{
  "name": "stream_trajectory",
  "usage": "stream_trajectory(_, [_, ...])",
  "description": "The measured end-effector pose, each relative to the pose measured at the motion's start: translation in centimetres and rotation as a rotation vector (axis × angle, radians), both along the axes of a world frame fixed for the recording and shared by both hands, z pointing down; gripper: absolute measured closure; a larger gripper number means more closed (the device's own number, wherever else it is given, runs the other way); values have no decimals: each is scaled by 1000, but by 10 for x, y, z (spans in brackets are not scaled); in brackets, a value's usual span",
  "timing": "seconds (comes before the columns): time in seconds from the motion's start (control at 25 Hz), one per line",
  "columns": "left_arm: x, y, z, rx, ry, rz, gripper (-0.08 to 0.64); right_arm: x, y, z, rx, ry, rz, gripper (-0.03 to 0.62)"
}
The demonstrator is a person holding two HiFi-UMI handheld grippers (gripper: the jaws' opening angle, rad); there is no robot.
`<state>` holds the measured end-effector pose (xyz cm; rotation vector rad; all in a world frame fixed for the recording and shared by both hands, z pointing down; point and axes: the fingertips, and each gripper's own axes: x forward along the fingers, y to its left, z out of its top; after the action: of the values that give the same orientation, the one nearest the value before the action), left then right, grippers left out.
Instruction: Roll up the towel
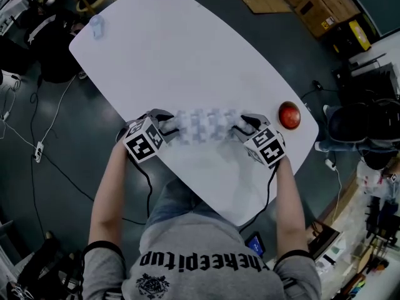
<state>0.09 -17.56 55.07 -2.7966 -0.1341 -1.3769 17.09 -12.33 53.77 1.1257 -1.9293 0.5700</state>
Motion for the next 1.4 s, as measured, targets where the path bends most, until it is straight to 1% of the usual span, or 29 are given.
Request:
stream_trajectory(0.16, [-2, -1, -19, -10, 59, -57, 391, -2, 1, -22, 66, -57, 32, 436])
stream_trajectory(0.24, [-2, -3, -33, 3, 99, -114, 391, -1, 1, -37, 114, -94, 73, 437])
stream_trajectory(0.36, [0, -2, -57, 23, 179, -217, 405, -7, 6, -53, 172, -139, 116, 445])
stream_trajectory(0.4, [1, 1, -64, 23, 206, -248, 416, -9, 8, -57, 189, -143, 127, 463])
stream_trajectory(0.52, [3, 13, -81, 26, 273, -331, 499, -12, 15, -68, 257, -144, 187, 573])
stream_trajectory(0.6, [3, 21, -92, 42, 311, -377, 536, -15, 20, -76, 292, -175, 222, 591])
stream_trajectory(0.72, [2, 33, -107, 58, 350, -439, 555, -22, 29, -91, 339, -215, 242, 591])
stream_trajectory(0.92, [-3, 53, -136, 118, 403, -564, 555, -29, 50, -116, 449, -188, 252, 591])
stream_trajectory(1.0, [-5, 63, -148, 117, 435, -599, 555, -31, 59, -127, 478, -199, 266, 591])
stream_trajectory(1.08, [-6, 74, -161, 94, 487, -621, 555, -33, 68, -138, 507, -213, 275, 591])
stream_trajectory(1.16, [-10, 84, -174, 91, 545, -649, 555, -35, 77, -148, 533, -225, 277, 591])
stream_trajectory(1.4, [-22, 111, -210, 163, 681, -753, 555, -39, 108, -180, 617, -253, 288, 591])
